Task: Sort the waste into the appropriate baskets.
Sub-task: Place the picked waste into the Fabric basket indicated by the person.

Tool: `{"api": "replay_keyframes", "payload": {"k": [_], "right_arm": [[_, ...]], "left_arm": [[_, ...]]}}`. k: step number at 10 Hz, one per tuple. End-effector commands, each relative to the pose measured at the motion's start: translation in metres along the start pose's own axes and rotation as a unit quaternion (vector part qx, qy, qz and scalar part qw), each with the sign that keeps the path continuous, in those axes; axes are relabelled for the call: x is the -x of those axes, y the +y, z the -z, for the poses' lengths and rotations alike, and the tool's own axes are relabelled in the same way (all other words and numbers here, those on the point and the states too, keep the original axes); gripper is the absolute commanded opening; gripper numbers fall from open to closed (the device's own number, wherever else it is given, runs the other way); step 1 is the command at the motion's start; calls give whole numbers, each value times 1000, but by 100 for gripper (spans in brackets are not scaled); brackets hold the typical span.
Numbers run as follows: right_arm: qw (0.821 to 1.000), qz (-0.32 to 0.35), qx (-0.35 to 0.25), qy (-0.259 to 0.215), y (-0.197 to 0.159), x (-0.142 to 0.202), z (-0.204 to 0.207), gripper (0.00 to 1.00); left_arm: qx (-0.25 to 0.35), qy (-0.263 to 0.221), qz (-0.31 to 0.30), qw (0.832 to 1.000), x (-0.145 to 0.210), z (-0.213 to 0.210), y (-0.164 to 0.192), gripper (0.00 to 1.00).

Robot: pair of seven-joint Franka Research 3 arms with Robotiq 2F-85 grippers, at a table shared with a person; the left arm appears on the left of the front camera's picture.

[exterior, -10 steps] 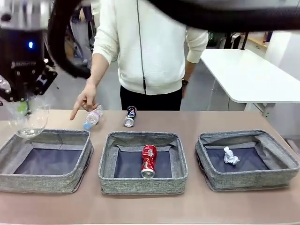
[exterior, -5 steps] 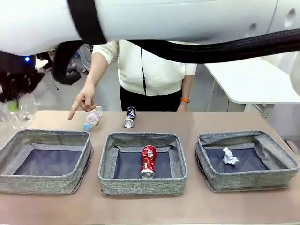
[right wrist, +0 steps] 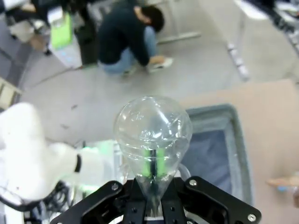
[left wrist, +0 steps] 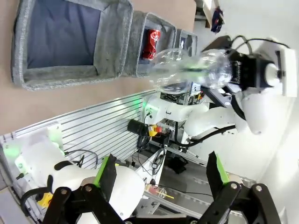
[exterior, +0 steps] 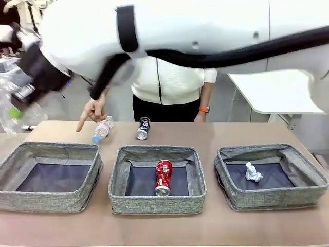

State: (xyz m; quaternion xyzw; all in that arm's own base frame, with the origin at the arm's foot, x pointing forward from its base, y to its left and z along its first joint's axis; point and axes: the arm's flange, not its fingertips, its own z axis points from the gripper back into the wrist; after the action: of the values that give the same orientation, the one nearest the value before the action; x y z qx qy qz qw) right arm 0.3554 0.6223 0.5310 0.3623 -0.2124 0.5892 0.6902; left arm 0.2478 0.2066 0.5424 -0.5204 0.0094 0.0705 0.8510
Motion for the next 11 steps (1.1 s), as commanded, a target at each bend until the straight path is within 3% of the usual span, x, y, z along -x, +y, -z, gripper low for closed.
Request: {"api": "replay_keyframes", "payload": {"k": [1, 3, 7, 8, 9, 10, 11], "right_arm": [[998, 3, -9, 62, 3, 33, -3, 3], [994, -1, 15, 106, -1, 48, 19, 3], [995, 9, 50, 89, -6, 52, 26, 3], [995, 11, 57, 84, -7, 53, 25, 59], [995, 15, 66, 71, -8, 53, 23, 60], [995, 17, 74, 59, -9, 53, 20, 100], [995, 20, 79, 53, -10, 53, 18, 100]], "left_arm": [[1, -4, 8, 1000, 1, 1, 0, 100], [1, -4, 8, 1000, 1, 1, 0, 100], [1, -4, 8, 1000, 1, 1, 0, 100], [1, -4, 8, 1000, 1, 1, 0, 100], [1, -4, 8, 1000, 1, 1, 0, 100], [1, -4, 8, 1000, 1, 1, 0, 100], [1, -4, 8, 1000, 1, 1, 0, 100]]}}
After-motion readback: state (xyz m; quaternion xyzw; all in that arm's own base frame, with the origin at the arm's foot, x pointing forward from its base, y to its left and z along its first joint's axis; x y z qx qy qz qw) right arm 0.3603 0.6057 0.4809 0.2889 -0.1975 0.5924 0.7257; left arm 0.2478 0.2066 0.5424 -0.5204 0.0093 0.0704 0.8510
